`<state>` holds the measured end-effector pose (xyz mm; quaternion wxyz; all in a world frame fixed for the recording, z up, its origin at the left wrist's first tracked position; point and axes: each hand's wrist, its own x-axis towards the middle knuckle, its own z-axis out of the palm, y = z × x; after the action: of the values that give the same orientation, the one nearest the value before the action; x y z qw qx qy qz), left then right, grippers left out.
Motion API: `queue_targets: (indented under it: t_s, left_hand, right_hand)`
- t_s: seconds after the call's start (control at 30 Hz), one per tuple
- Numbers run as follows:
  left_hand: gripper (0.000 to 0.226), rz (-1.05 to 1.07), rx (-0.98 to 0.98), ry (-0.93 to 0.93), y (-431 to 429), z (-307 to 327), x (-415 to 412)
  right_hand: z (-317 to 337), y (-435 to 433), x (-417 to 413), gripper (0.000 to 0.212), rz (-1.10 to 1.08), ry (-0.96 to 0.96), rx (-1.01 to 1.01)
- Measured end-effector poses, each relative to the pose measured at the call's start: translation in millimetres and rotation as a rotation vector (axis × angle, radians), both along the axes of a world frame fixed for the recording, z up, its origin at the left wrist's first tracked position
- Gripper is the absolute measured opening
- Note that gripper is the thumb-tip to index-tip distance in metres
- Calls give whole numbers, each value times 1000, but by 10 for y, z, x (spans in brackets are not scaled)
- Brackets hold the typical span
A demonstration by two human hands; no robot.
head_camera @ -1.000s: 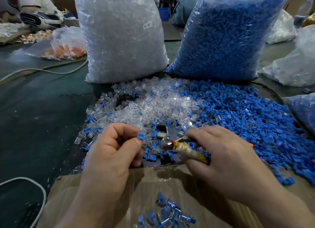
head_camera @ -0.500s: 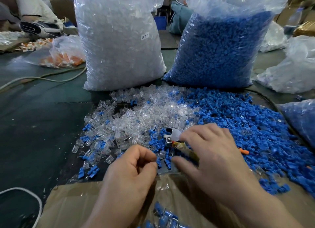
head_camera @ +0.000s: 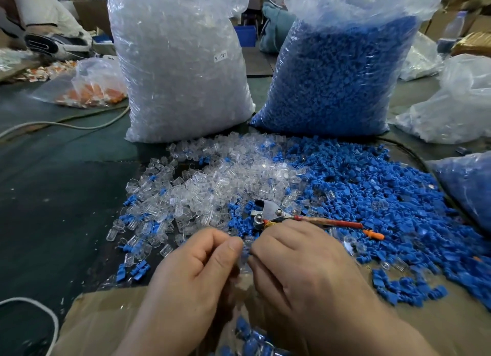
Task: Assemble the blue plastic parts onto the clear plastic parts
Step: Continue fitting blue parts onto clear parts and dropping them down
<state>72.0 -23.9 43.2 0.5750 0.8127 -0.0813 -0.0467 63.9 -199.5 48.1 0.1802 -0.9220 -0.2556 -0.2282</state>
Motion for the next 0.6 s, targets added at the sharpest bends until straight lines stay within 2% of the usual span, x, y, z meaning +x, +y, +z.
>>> queue_targets:
  t_s: [0.07,0.13,0.2,0.27,0.3,0.37,0.5,0.6]
  left_hand:
    - [50,-63,-9,75,30,21,23]
    - [48,-85,-48,62,74,16,44]
    - [41,-128,-87,-27,101,-15,42]
    - [40,-229,-101,-79,118,-15,21]
    - [41,-281,-100,-78,139,11,5]
    - [34,-347,-25,-62,201,65,-13]
    - [9,-387,369,-33,374,81,74]
    - [14,-464,502,33,400,62,99]
  right_hand:
    - [11,32,-21,29,48,57,-13]
    - [58,77,-52,30,-1,270,62]
    - [135,119,-113,36,-86,647,356]
    - [209,121,-143,26,-75,1091,840]
    - [267,105,-143,22,-48,1213,949]
    - [287,36,-141,26,-45,1194,791]
    - [282,-155,-125,36,-217,762,-1]
    - [320,-246,-131,33,-300,705,-242]
